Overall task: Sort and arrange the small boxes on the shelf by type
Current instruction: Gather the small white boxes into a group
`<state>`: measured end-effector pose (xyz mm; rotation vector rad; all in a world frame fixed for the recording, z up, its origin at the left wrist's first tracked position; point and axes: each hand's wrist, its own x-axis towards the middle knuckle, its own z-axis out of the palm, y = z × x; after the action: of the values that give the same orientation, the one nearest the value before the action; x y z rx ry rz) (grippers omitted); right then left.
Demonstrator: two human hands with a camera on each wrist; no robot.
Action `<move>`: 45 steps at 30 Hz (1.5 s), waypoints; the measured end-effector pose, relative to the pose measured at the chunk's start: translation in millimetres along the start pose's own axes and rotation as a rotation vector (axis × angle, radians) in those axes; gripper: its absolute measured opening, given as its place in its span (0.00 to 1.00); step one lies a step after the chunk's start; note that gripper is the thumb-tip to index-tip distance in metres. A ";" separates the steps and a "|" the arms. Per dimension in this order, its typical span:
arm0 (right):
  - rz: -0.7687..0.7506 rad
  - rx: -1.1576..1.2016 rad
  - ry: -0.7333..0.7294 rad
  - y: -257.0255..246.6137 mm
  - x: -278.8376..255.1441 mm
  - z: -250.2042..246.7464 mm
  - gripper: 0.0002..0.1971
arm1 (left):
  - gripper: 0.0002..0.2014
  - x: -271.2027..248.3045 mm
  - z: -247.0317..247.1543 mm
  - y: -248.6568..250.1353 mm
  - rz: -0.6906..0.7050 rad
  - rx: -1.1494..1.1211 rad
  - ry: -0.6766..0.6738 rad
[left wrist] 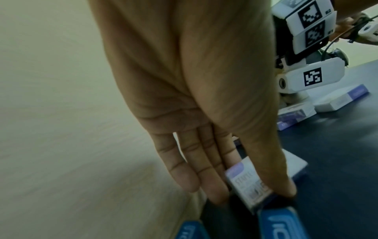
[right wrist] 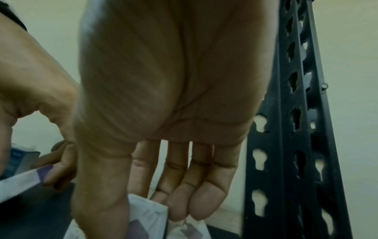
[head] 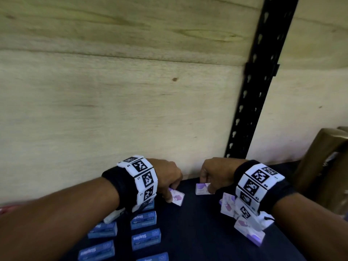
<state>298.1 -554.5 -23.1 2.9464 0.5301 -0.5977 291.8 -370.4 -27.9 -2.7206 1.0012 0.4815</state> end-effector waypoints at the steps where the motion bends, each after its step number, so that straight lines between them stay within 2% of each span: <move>1: 0.001 0.011 0.006 -1.1 0.6 -1.1 0.15 | 0.15 0.0 0.3 -0.9 -0.017 -0.005 0.019; 4: -0.020 0.036 0.035 -4.6 4.7 -3.8 0.14 | 0.12 1.1 1.5 -3.3 -0.086 0.007 0.076; 8: -0.059 0.053 0.073 -9.1 8.5 -7.7 0.12 | 0.14 4.0 2.5 -2.7 -0.159 0.044 0.111; 13: -0.050 0.029 0.099 -6.6 7.9 -9.6 0.13 | 0.15 10.4 0.3 1.0 -0.181 0.013 0.126; 20: 0.006 0.017 0.098 8.8 4.8 -9.8 0.08 | 0.16 17.6 -1.8 7.2 -0.182 -0.006 0.128; 23: 0.034 0.025 0.096 14.3 3.4 -8.2 0.11 | 0.17 16.4 -3.3 9.2 -0.180 -0.006 0.129; 26: 0.054 0.041 0.089 19.6 3.6 -6.5 0.16 | 0.22 10.5 -5.1 13.0 -0.181 0.039 0.179; 29: 0.101 0.048 0.068 29.2 6.0 -6.1 0.21 | 0.22 6.2 -6.8 18.5 -0.112 0.094 0.239; 35: 0.200 -0.072 0.024 40.3 1.1 -4.0 0.20 | 0.14 3.7 -5.5 35.2 0.038 -0.089 0.105; 39: 0.226 -0.095 0.010 42.8 3.3 0.9 0.14 | 0.16 4.5 -3.2 39.4 0.060 -0.124 0.050; 45: 0.303 -0.125 -0.011 45.3 9.1 0.8 0.15 | 0.18 3.9 -5.1 41.1 0.031 -0.165 0.005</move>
<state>321.6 -594.2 -26.5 2.8220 0.1092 -0.5237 268.8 -405.0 -27.7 -2.8555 1.0506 0.5877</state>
